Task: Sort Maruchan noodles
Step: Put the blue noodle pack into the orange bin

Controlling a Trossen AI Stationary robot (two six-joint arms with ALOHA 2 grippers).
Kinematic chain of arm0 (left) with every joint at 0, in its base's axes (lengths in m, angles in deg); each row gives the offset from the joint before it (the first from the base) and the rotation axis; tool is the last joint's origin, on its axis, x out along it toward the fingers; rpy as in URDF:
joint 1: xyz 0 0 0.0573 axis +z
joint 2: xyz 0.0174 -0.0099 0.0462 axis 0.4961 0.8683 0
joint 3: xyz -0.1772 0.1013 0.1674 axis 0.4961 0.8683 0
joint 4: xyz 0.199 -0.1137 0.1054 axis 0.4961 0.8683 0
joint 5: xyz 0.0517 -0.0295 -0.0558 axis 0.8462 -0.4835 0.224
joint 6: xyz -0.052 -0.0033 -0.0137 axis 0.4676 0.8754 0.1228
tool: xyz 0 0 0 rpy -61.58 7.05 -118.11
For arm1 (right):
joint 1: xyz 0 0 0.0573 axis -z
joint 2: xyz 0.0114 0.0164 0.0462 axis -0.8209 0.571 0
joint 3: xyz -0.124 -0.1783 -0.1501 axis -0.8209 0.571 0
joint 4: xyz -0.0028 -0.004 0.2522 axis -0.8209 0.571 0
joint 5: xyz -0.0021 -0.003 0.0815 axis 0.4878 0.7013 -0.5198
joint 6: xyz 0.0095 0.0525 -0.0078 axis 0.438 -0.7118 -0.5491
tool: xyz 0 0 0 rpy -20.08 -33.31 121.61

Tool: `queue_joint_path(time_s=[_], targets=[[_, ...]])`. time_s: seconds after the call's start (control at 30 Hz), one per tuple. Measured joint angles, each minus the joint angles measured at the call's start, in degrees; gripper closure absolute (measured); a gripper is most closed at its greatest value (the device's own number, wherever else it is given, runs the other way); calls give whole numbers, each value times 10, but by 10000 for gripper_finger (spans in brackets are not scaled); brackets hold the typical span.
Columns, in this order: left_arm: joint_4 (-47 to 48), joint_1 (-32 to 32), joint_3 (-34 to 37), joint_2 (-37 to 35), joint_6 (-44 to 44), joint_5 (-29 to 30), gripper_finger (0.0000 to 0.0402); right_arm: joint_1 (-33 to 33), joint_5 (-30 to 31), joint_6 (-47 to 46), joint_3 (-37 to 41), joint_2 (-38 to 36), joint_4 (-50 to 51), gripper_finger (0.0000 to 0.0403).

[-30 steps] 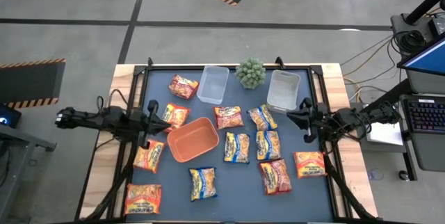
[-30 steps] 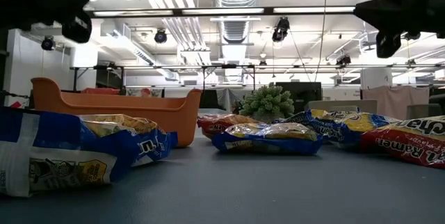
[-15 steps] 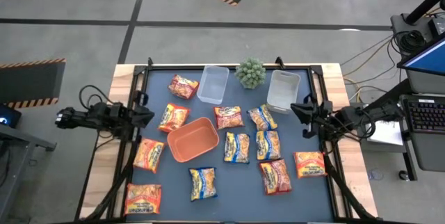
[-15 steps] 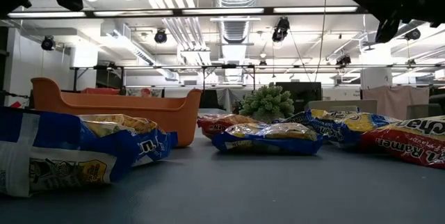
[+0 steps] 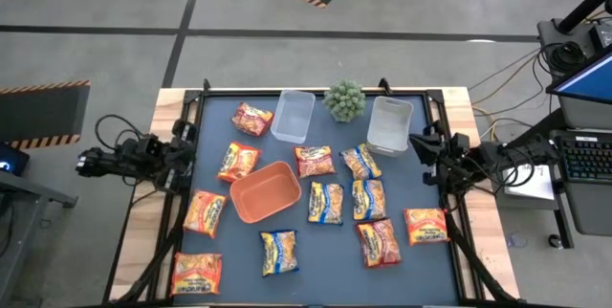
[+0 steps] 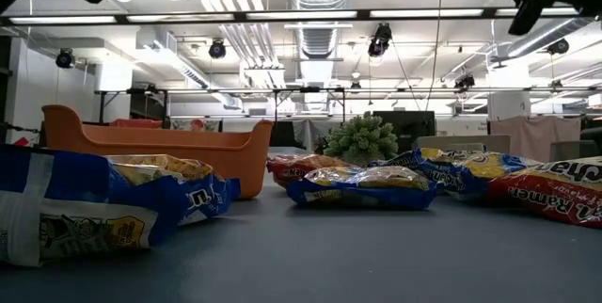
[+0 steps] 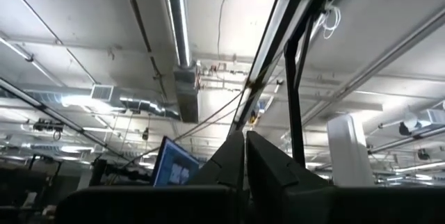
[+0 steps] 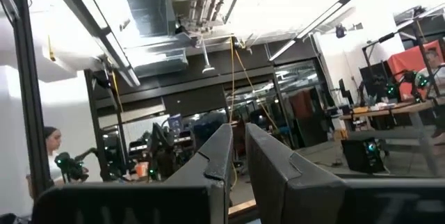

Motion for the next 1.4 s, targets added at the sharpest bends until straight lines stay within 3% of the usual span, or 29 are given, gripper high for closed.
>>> queue_joint_path(time_s=[0.13, 0.3, 0.57, 0.87, 1.0, 1.17, 1.4], targets=[[-16, 0, 0, 4, -2, 0, 402, 1, 2, 36, -65, 25, 62, 370], [-54, 0, 0, 48, 0, -2, 402, 17, 46, 46, -160, 69, 174, 370], [-97, 0, -21, 171, 1, -3, 402, 45, 44, 4, -261, 147, 287, 370], [-79, 0, -120, 348, 16, -60, 402, 45, 9, -67, -331, 226, 345, 370], [-15, -1, -176, 412, 16, -26, 402, 45, 9, -108, -344, 265, 370, 370], [185, 0, -266, 463, 0, 47, 402, 45, 7, -205, -355, 312, 401, 370], [379, 0, -367, 519, -41, 115, 402, 68, -63, -343, -386, 384, 465, 370]])
